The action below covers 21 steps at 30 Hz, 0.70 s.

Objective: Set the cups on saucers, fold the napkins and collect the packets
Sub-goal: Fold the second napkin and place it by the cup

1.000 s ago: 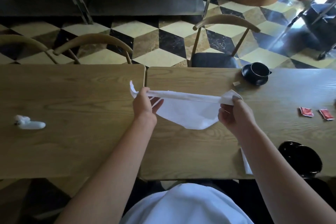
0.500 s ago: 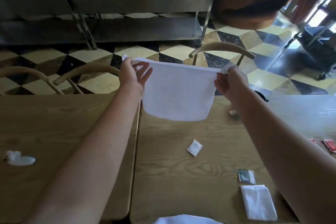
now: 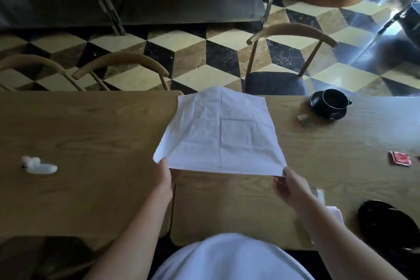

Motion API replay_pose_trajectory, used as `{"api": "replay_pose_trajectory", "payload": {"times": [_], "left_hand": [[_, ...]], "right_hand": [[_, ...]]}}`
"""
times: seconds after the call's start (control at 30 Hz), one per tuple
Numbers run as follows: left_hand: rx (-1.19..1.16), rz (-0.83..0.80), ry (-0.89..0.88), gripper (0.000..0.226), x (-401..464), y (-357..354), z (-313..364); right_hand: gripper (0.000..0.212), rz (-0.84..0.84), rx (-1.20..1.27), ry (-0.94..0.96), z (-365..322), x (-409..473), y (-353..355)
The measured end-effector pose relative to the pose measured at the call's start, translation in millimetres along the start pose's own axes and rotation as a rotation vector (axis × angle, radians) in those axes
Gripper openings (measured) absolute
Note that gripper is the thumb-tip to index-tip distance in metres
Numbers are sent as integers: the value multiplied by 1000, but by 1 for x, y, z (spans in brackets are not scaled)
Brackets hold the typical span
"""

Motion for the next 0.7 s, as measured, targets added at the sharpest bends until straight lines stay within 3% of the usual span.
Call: {"api": "replay_pose_trajectory", "payload": {"times": [0.1,0.2,0.37,0.53,0.63,0.7], "left_hand": [[206,108,156,28,7,60,-68],[344,82,314,35,-2,103,-112],[311,57,433,16,-13,140,-126],[207,32,370,15,-10,146,-111],[100,20,262,4,-8,137,-90],[66,-3,153,15,-5,128,-72]], "right_hand": [[12,38,-12,-134,52,8,43],[16,66,-64,-180,83,9,73],[13,137,-159,-210,107,4,102],[12,115,-103,-178,112,0,104],[7,68,-91,-79,98,-4,90],[7,36,-82,31,82,-7,77]]}}
Point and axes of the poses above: each hand's wrist, its own x-axis towards the middle knuckle, its own y-axis out of the back of the hand, z = x × y, the point moved 3 cm from there along x, towards the middle knuckle, and after that the axes turned 9 degrees about -z, right-handed, at the moved point
